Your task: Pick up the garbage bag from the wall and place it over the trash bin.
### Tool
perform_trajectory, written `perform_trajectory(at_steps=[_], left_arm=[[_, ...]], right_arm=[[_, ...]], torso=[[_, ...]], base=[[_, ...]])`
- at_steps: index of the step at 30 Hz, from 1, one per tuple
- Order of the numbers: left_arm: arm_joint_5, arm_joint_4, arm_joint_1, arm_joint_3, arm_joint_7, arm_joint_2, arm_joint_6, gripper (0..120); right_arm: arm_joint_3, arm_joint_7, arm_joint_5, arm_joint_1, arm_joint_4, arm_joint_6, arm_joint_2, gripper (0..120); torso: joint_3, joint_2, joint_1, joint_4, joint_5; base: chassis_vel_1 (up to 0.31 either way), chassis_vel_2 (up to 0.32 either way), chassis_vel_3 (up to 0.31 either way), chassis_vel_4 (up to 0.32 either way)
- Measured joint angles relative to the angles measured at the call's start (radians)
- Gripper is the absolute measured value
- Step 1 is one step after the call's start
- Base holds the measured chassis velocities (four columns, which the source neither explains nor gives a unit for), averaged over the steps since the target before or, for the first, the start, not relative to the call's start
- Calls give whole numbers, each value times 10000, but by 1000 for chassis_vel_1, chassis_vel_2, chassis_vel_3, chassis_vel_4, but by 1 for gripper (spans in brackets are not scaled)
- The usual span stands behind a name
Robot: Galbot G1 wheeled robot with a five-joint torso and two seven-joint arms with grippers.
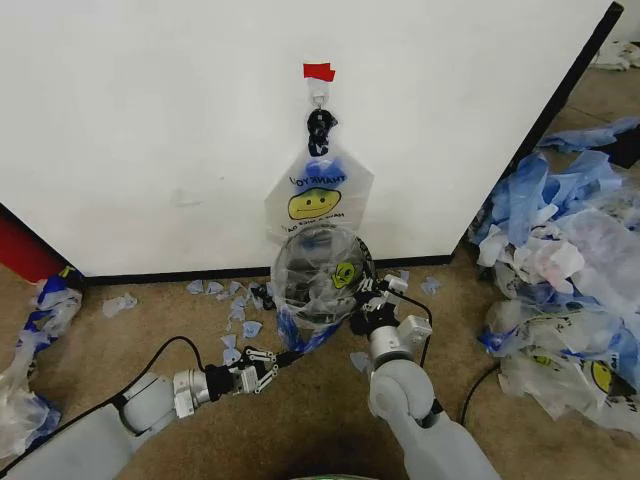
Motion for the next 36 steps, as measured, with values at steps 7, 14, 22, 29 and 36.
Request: perform_trajectory(at_steps=[7,14,22,29,36], left_arm=[[166,548,-95,-13,-46,-409,-124,0],[362,837,-127,-15,-84,-673,-216,0],[477,1185,-198,-229,-355,-728,-275,0],[432,1615,-301,-361,-631,-715,-299,0],[375,1962,-470,-330,-707,-762,-350,0]], right_arm=[[-36,48,152,-265,520,-103,-337,0],[-27,58,262,-602,995,-135,-695,0],[-116,48,486,-716,1256,-206,-1055,0],[-297,47,625,-517,1190,-236,-1188,0],[-384,46,640,-408,1093,-255,-1132,0]], torso=[[0,0,0,1,0],[0,0,0,0,-1],[0,0,0,0,0],[0,0,0,2,0],[0,0,0,0,-2]], base=[[0,0,0,0],[0,0,0,0],[0,0,0,0],[0,0,0,0],[0,0,0,0]])
